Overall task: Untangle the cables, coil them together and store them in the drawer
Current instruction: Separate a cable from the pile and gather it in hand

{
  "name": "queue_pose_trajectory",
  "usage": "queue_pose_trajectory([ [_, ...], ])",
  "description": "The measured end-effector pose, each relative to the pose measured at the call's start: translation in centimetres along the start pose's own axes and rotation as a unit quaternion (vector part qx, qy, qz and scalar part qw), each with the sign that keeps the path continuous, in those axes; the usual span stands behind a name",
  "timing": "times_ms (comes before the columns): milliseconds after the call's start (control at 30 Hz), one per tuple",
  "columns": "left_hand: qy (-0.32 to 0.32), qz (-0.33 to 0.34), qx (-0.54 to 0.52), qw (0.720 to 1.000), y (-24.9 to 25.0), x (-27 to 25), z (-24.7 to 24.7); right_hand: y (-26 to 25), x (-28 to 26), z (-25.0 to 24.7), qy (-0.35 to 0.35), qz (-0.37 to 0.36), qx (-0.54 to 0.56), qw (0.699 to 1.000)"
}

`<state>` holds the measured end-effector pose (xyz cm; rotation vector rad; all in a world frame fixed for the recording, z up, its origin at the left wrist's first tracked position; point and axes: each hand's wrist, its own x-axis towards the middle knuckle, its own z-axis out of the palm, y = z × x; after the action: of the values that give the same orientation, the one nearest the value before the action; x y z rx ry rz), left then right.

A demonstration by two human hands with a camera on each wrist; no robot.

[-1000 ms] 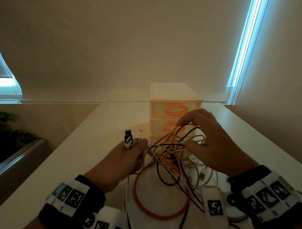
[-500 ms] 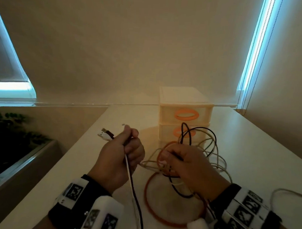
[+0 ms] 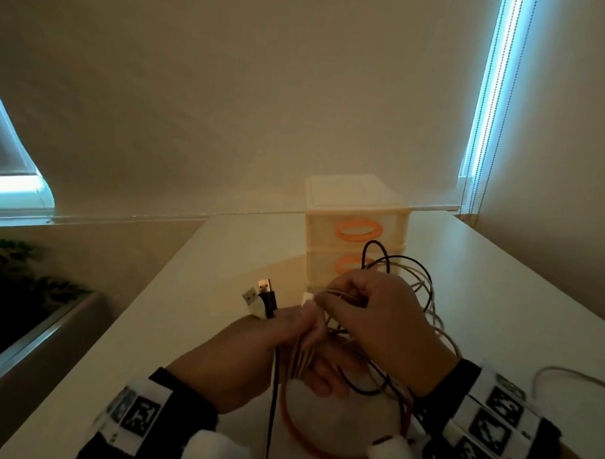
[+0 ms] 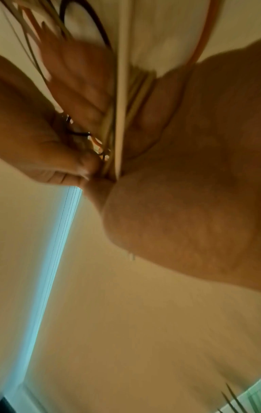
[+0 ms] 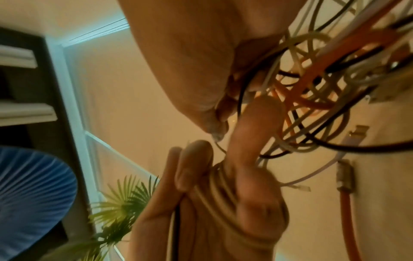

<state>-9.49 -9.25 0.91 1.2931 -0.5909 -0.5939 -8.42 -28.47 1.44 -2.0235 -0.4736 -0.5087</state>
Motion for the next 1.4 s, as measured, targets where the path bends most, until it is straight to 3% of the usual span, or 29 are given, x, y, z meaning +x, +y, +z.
queue_pose_trajectory([
  [133, 0.124, 0.084, -0.043, 0.988, 0.5, 0.5, 0.2, -0.7, -0.2, -0.5, -0.055, -0.107, 0.032, 0.992],
  [233, 0.246, 0.131, -0.057, 0.959, 0.6, 1.0, 0.0, 0.0, -0.1, -0.2, -0.127, -0.182, -0.084, 0.971],
  [300, 0.321, 0.154, -0.036, 0.934, 0.5, 1.2, -0.3, 1.1, -0.1, -0.3, -0.174, -0.187, -0.123, 0.959],
  [367, 0.365, 0.156, 0.055, 0.916, 0.4, 1.0, -1.0, 2.0, 0.1, -1.5, -0.207, -0.168, -0.161, 0.950],
  [500, 0.366, 0.051, 0.317, 0.873, 0.1, 0.4, -1.7, 3.3, 0.1, -5.2, -0.236, -0.091, -0.282, 0.925],
  [600, 0.342, -0.027, 0.459, 0.819, -0.2, 0.3, -2.4, 3.4, 0.0, -6.0, -0.237, -0.062, -0.304, 0.921],
  [667, 0.352, 0.004, 0.493, 0.795, 0.2, 0.1, -2.5, 3.5, 0.1, -6.0, -0.238, -0.043, -0.320, 0.916],
  [767, 0.399, 0.134, 0.493, 0.761, 1.0, -0.2, -2.5, 3.8, 0.3, -6.1, -0.217, -0.027, -0.314, 0.924],
  [933, 0.462, 0.290, 0.346, 0.763, 2.0, -0.4, -2.1, 4.7, 1.2, -6.7, -0.075, -0.038, -0.327, 0.941],
  [1067, 0.482, 0.336, 0.286, 0.757, 2.1, -0.4, -2.2, 4.4, 1.9, -7.6, 0.022, 0.011, -0.316, 0.948],
  [1167, 0.476, 0.323, 0.277, 0.770, 1.6, 0.0, -2.0, 4.7, 2.1, -7.5, 0.034, 0.061, -0.363, 0.929],
  [1233, 0.445, 0.299, 0.270, 0.800, 1.5, 0.0, -1.9, 5.2, 2.0, -7.5, 0.038, 0.096, -0.388, 0.916],
  [1333, 0.349, 0.165, 0.338, 0.858, 0.7, 0.5, -1.3, 5.4, 1.8, -7.7, 0.008, 0.130, -0.372, 0.919],
  [1400, 0.329, 0.108, 0.388, 0.854, -0.3, 0.8, -0.8, 5.4, 1.6, -7.5, -0.068, 0.102, -0.374, 0.919],
])
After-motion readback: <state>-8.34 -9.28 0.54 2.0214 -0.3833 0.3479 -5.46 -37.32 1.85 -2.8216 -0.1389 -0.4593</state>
